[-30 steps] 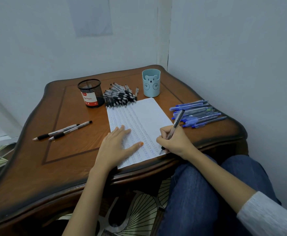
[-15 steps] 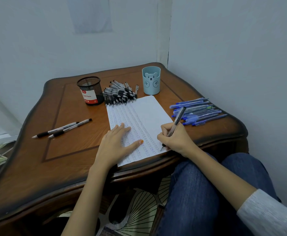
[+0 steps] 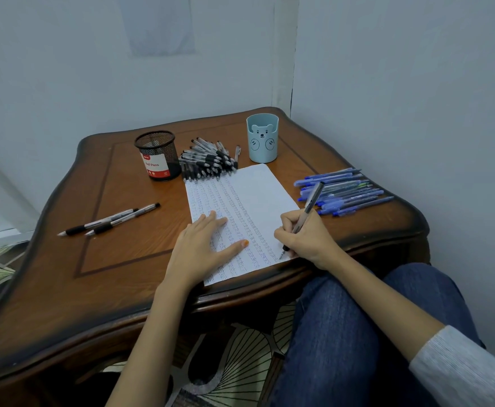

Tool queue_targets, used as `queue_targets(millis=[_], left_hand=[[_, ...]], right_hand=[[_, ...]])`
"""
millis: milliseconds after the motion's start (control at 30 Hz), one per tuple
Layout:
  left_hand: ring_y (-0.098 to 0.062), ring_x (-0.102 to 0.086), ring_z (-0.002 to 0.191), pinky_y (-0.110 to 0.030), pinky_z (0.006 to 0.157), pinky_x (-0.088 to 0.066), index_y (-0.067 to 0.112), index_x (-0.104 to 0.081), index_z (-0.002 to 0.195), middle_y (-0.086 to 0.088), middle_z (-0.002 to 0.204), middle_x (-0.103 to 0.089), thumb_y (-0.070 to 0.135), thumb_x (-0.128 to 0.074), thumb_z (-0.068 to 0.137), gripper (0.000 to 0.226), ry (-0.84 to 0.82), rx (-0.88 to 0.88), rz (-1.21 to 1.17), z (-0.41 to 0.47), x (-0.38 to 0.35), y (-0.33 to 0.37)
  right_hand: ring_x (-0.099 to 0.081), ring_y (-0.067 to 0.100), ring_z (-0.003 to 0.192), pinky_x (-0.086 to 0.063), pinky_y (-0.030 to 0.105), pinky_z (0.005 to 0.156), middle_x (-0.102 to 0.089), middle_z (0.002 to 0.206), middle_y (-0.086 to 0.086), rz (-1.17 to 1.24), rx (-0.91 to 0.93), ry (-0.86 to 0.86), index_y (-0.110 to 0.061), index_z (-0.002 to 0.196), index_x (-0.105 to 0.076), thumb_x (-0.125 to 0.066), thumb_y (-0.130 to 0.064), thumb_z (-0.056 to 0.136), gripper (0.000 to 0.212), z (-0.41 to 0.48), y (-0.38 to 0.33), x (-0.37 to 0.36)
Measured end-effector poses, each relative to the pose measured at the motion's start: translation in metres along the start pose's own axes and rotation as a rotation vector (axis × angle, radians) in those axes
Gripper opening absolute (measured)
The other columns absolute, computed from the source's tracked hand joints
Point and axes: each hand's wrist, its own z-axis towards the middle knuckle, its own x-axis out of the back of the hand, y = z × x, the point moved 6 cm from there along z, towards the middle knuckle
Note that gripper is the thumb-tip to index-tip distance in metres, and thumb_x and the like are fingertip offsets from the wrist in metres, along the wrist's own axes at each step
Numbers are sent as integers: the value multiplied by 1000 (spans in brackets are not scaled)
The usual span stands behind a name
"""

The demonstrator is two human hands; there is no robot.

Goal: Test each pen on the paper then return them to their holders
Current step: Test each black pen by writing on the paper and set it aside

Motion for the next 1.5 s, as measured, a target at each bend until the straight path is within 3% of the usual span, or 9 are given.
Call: queue_targets(millis=[167,333,433,467,533,867,1167,1333,1500], left_hand=[[-11,-16,145,-39,118,-13,29,-41,143,5,156,-25,77,-45,74,84,-10,-1,4,0,0,1],[-11,-16,145,-39,118,-12,29,-41,143,6,156,-25,76,-46,75,82,-7,-4,-1,-1,1,2],[-11,-15,145,-39,118,-12,30,-41,143,6,156,-24,77,-46,74,84,-13,0,-6,-1,1,1],[-11,-15,145,-39,118,-11,30,-40,143,6,156,-24,77,-45,74,84,-15,2,-7,0,1,1],[-11,-15,145,-39,118,-11,30,-40,143,6,156,-24,77,-46,74,84,-16,1,-6,0,1,1],[-12,-16,145,-40,119,-13,29,-41,142,5,156,-25,77,-47,74,83,0,-3,-14,0,1,0],[-8,-14,145,-39,119,-11,33,-39,143,10,156,-22,79,-45,75,82,5,-7,-14,1,-1,-2],[-7,-21,142,-33,114,-15,34,-43,140,13,154,-27,75,-49,77,76,20,-13,-7,4,2,-1],[-6,-43,114,-24,89,-27,31,-57,121,18,123,-51,61,-56,84,48,45,-24,44,21,14,-1]], right_hand=[[-37,4,35,-33,15,36,-30,47,1,-8,-24,-3,-7,51,-36,-53,15,79,40,0,-1,-1],[-36,9,31,-19,14,31,-46,49,8,370,-181,51,-11,53,-42,-58,-7,92,43,4,6,10],[-31,8,34,-19,17,34,-42,47,3,439,-194,39,-21,86,-57,-48,-31,100,19,4,2,7],[-29,8,33,-18,18,35,-39,45,2,447,-206,36,-26,103,-53,-42,-39,101,18,4,2,5],[-25,8,30,-17,18,34,-37,40,-1,458,-233,54,-18,104,-47,-33,-46,101,32,4,4,6],[-35,13,36,-33,16,39,-50,45,7,318,-189,77,-8,102,-67,-59,-38,92,33,8,-4,10],[-38,14,38,-40,25,51,-49,41,4,168,-130,25,-14,92,-74,-50,-33,98,31,8,-9,1],[-40,15,38,-37,25,45,-50,42,3,102,-65,4,-22,108,-65,-59,-25,95,15,19,-9,-2],[-50,10,45,-43,21,51,-56,50,1,92,-81,-11,-31,128,-40,-64,-22,92,44,37,-3,-4]])
